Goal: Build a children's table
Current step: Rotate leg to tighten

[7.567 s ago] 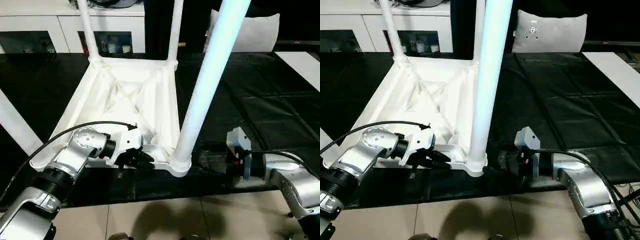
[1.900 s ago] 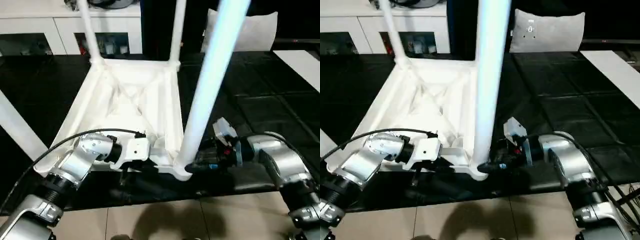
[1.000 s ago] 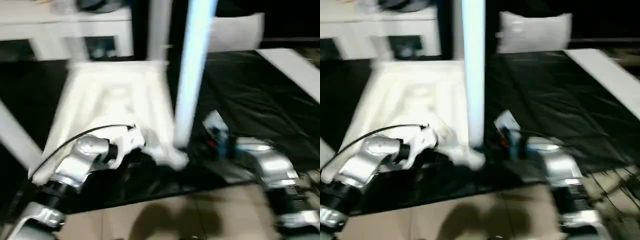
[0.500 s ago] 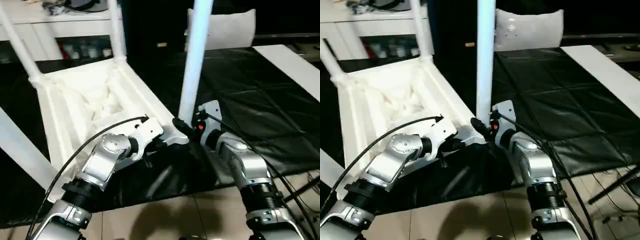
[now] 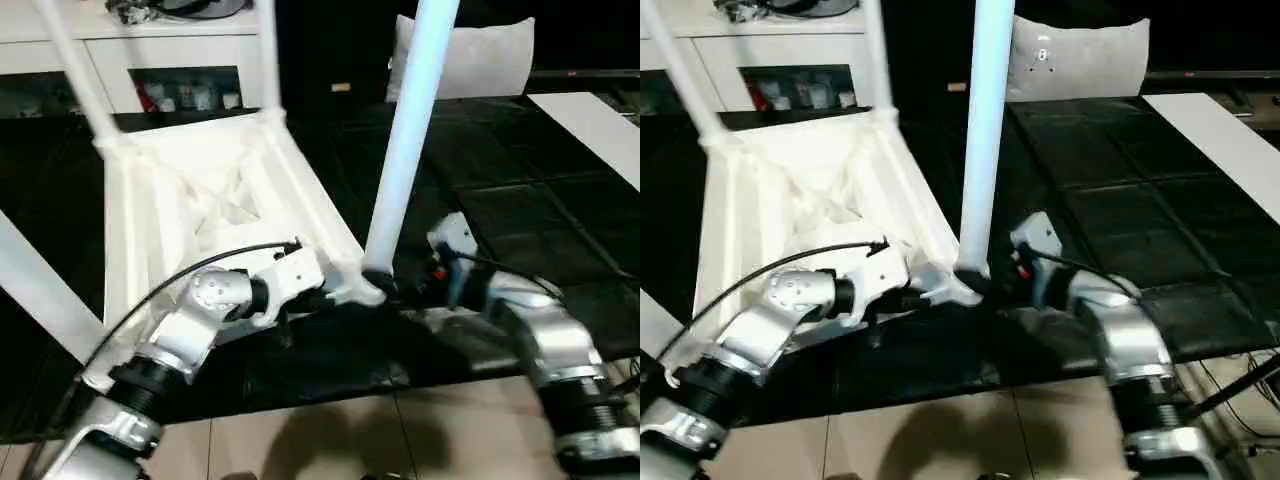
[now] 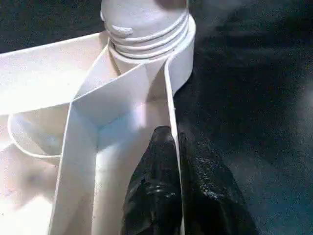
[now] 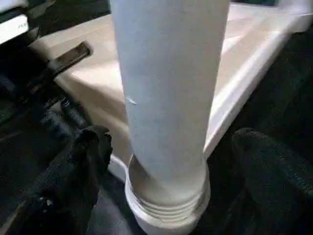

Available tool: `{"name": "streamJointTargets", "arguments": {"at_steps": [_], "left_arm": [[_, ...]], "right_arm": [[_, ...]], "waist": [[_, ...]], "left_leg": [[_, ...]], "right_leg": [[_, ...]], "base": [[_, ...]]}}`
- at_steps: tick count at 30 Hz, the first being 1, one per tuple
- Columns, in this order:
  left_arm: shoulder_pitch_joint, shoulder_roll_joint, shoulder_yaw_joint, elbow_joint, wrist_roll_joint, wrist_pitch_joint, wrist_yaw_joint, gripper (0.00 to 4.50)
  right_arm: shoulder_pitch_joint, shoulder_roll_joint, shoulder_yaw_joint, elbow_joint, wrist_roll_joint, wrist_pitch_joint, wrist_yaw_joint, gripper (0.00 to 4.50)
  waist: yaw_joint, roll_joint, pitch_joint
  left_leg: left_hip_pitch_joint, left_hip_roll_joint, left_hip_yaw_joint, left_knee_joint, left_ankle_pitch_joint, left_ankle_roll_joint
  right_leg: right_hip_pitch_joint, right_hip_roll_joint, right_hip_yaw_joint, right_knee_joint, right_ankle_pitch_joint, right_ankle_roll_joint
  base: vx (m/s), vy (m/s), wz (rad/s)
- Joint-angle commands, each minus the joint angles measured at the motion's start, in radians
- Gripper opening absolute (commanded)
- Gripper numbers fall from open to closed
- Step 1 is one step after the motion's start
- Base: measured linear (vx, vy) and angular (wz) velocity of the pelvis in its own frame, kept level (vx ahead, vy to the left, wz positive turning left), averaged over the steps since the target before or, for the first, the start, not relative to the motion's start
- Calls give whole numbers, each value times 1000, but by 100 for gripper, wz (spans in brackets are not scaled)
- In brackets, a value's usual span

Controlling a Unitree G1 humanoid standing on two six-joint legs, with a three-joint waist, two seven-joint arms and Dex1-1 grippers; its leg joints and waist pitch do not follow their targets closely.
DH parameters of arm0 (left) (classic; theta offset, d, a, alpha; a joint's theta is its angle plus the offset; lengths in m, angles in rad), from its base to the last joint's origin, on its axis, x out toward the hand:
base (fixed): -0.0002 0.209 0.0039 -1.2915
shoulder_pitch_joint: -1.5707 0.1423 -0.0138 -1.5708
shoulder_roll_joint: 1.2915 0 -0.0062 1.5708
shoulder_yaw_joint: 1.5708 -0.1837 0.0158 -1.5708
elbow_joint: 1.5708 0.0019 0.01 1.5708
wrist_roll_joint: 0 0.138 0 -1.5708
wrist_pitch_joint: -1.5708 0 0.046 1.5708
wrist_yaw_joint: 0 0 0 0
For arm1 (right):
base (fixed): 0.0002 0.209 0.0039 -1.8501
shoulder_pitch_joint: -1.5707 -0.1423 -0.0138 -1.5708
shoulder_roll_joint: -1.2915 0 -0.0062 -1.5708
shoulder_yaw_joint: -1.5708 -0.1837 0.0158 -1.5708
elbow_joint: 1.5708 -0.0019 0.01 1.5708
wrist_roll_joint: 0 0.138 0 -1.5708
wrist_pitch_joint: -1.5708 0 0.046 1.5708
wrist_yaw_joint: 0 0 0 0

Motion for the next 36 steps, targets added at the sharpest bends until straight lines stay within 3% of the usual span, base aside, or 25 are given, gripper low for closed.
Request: {"name": "streamJointTargets", "arguments": {"at_steps": [1,4,12,15,18,22,29,36], "left_arm": [[-5,23,-82,20,20,-62,-104,0],[-22,47,-97,48,12,-135,-182,0],[-30,84,-130,40,-11,-206,-303,0],[-37,91,-133,57,-11,-228,-335,0],[-44,94,-133,73,-9,-244,-348,0],[-52,94,-134,87,-6,-256,-348,0],[-44,93,-127,91,-11,-240,-352,0],[-10,75,-90,29,-64,-116,-323,0]], "right_arm": [[-24,-27,20,-3,18,-15,86,428],[-48,-65,43,20,52,0,226,413],[-55,-89,87,19,91,57,359,351],[-47,-90,100,10,105,80,393,310],[-38,-87,111,9,105,84,403,298],[-33,-85,118,8,110,92,411,256],[-22,-82,124,1,115,108,411,212],[5,-65,118,-48,131,160,351,209]], "waist": [[0,-12,-56],[7,-11,-57],[25,-12,-60],[27,-11,-59],[28,-7,-59],[28,-14,-60],[29,-12,-59],[28,-10,-58]], "left_leg": [[-7,39,-4,-59,-126,88],[-7,40,-4,-57,-119,97],[-5,46,-2,-55,-100,91],[-7,44,-2,-56,-114,80],[-7,44,-4,-57,-121,70],[-7,43,-3,-56,-113,66],[-6,44,-3,-57,-123,61],[-8,44,-4,-57,-109,60]], "right_leg": [[57,-79,51,-71,-275,-174],[56,-79,49,-68,-263,-182],[55,-82,49,-58,-220,-205],[56,-83,49,-63,-258,-193],[57,-83,49,-64,-270,-186],[58,-81,48,-63,-262,-183],[55,-82,49,-66,-297,-172],[57,-82,49,-61,-261,-184]], "base": [[0,0,0],[0,0,0],[0,0,0],[0,0,0],[0,0,0],[0,0,0],[0,0,0],[0,0,0]]}}
